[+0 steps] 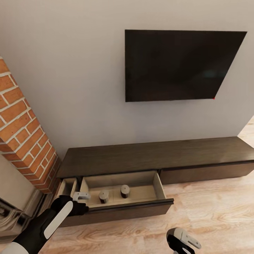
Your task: Place each of the two pumpkins and all three candles from the living room inside a cabinet in the living room (use any cabinet), then make sure every cabinet is closed, and position the cauldron so it is next to a table in the living room.
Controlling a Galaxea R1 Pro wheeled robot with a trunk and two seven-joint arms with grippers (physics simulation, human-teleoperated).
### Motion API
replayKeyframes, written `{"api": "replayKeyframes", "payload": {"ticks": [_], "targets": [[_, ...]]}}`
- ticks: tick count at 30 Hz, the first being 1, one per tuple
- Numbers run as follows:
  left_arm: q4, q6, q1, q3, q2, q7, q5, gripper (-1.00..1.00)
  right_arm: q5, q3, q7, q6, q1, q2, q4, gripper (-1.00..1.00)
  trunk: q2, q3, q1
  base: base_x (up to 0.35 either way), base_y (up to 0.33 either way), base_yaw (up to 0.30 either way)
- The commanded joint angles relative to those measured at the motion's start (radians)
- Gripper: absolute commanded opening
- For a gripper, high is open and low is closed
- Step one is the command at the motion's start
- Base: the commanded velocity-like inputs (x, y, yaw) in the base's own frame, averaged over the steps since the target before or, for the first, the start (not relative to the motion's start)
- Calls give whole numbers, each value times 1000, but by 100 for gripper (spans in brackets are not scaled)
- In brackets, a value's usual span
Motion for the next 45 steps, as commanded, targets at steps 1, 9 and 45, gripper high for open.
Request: {"api": "replayKeyframes", "payload": {"ticks": [1,9,45], "targets": [[-1,1,-1,-3,1,10,10,100,-9,8,-5,-5,-1,-1,-1,-100,-1,-1,0,68,-85,0],[-8,2,-1,0,2,10,10,100,7,18,-147,88,-1,-2,-122,-100,-1,-1,0,15,-18,0],[-13,3,-1,33,-16,8,25,100,-14,-185,-714,837,1,-7,-1029,-100,-1,-1,0,0,0,0]]}}
